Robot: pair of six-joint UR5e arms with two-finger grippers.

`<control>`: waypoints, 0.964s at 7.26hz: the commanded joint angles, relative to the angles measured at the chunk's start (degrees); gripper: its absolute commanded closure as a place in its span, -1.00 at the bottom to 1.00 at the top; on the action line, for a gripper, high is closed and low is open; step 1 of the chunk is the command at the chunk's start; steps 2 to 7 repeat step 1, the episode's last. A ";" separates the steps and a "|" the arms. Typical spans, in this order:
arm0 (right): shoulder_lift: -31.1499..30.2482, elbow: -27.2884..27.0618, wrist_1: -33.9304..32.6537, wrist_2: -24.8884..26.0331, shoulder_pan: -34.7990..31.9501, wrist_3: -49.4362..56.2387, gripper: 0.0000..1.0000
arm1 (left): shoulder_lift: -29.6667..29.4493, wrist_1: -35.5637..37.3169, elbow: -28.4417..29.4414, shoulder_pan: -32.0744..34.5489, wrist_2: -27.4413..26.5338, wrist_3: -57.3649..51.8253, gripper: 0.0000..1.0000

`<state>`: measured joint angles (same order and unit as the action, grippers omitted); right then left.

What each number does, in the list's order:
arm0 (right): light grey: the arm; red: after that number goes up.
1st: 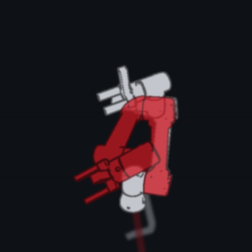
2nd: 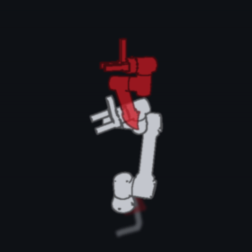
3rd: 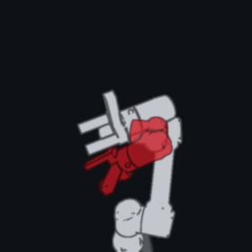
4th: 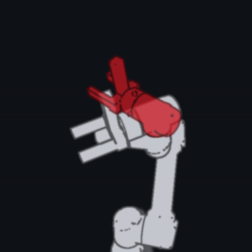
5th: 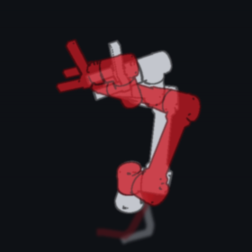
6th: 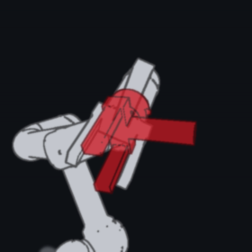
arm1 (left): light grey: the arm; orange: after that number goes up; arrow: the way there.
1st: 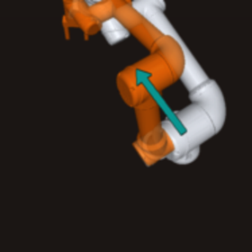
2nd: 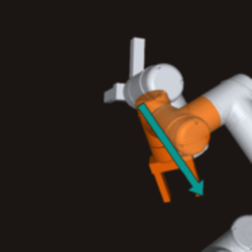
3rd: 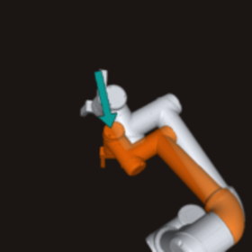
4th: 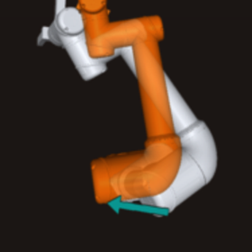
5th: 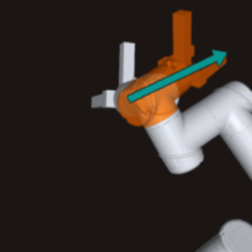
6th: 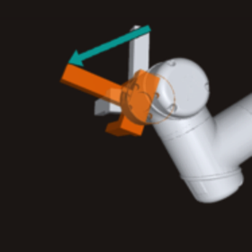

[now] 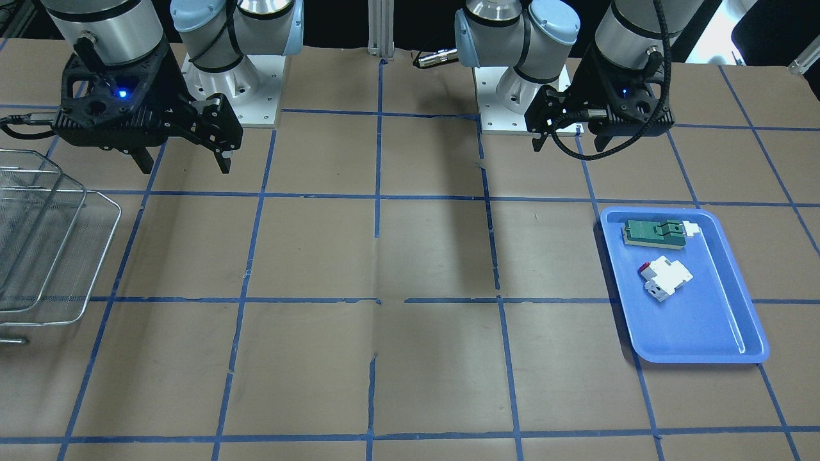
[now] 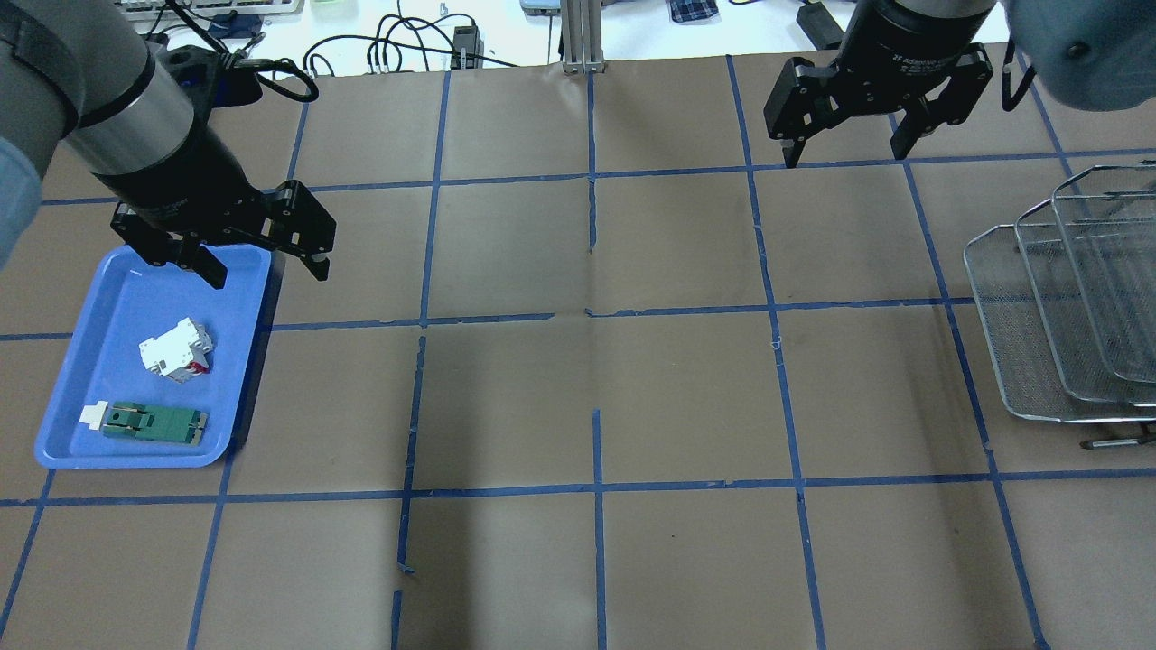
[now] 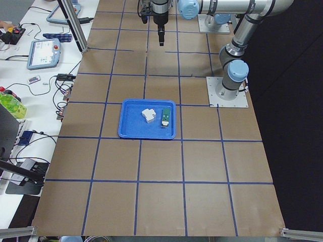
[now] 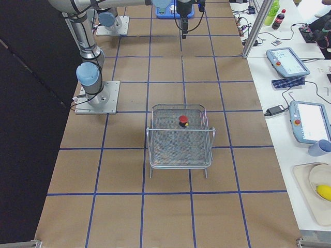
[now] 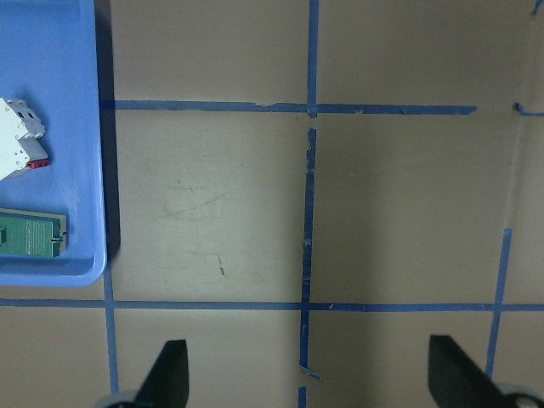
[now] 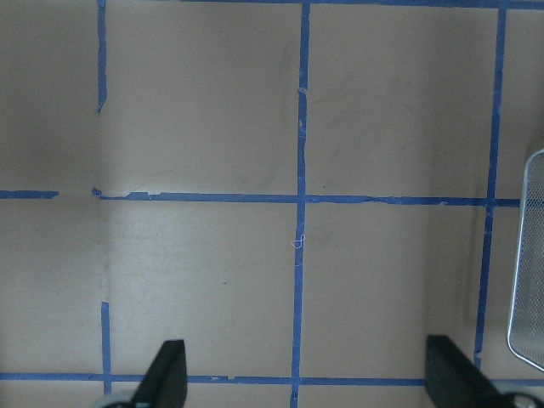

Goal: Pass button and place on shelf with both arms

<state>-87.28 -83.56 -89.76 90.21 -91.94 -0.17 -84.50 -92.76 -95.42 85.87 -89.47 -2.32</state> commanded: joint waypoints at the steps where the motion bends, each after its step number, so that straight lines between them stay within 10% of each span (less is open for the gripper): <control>1: 0.18 0.07 -0.07 -0.03 0.00 0.00 -1.00 | -0.05 0.03 -0.11 0.00 -0.09 0.04 -1.00; 7: 0.18 0.07 -0.07 -0.03 0.00 0.00 -1.00 | -0.05 0.03 -0.11 0.00 -0.09 0.04 -1.00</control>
